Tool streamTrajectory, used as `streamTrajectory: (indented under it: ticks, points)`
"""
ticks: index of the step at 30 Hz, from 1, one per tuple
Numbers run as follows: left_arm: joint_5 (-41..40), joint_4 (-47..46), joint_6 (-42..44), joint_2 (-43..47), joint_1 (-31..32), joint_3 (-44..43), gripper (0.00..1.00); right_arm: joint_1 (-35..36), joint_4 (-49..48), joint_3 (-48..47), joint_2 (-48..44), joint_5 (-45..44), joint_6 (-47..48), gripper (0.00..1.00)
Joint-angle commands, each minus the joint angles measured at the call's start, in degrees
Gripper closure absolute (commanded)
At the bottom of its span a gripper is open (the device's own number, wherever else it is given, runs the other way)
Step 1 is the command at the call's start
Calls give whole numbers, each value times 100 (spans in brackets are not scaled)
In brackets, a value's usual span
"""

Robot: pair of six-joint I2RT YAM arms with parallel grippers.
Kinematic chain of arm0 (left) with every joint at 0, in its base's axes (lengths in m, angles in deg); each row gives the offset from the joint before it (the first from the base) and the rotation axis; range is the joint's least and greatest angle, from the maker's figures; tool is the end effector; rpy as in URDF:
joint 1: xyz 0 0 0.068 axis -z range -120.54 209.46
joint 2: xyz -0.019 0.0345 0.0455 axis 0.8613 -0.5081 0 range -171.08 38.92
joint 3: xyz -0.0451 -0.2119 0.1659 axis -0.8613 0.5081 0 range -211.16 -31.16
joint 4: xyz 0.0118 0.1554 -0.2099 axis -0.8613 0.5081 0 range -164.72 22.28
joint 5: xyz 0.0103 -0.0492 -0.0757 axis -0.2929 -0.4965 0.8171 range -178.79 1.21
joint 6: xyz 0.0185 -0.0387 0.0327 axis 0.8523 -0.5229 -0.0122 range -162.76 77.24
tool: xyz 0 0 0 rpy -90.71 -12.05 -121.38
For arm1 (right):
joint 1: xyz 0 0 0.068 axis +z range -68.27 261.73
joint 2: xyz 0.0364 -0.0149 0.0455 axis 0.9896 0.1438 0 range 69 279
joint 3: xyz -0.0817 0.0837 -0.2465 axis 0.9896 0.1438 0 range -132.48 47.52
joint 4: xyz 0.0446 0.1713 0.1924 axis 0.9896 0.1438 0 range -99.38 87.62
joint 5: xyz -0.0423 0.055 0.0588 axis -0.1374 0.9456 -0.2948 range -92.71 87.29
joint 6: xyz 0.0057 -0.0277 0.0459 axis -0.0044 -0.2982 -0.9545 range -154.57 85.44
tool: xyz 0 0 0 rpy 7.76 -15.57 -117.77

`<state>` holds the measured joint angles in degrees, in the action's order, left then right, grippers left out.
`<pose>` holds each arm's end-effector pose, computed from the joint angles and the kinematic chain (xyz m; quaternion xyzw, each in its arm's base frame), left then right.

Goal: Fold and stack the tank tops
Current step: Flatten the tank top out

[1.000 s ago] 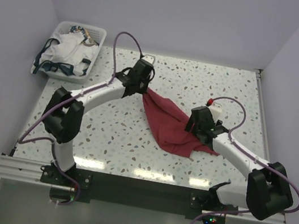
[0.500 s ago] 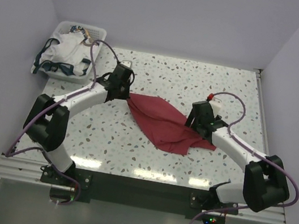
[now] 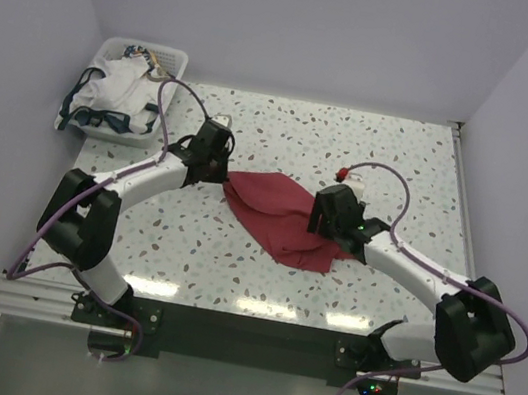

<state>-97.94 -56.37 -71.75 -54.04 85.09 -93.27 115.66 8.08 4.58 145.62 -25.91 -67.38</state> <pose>0.3144 -0.1446 0.2204 -0.0553 0.9331 -0.0930 0.3431 0.2261 0.1350 0.2013 0.0579 0.9244 0.0209 0.3765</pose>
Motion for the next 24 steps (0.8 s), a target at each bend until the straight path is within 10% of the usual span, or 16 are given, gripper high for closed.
streamTrajectory:
  ticks: [1, 24]
  points:
    - [71, -314, -71, 279, -5, -3, 100, 438, -487, -680, 308, 262, 766, 28]
    - [344, -68, -1, 437, -14, -654, 100, 1545, -2695, -1717, 2243, 1345, 3510, 36]
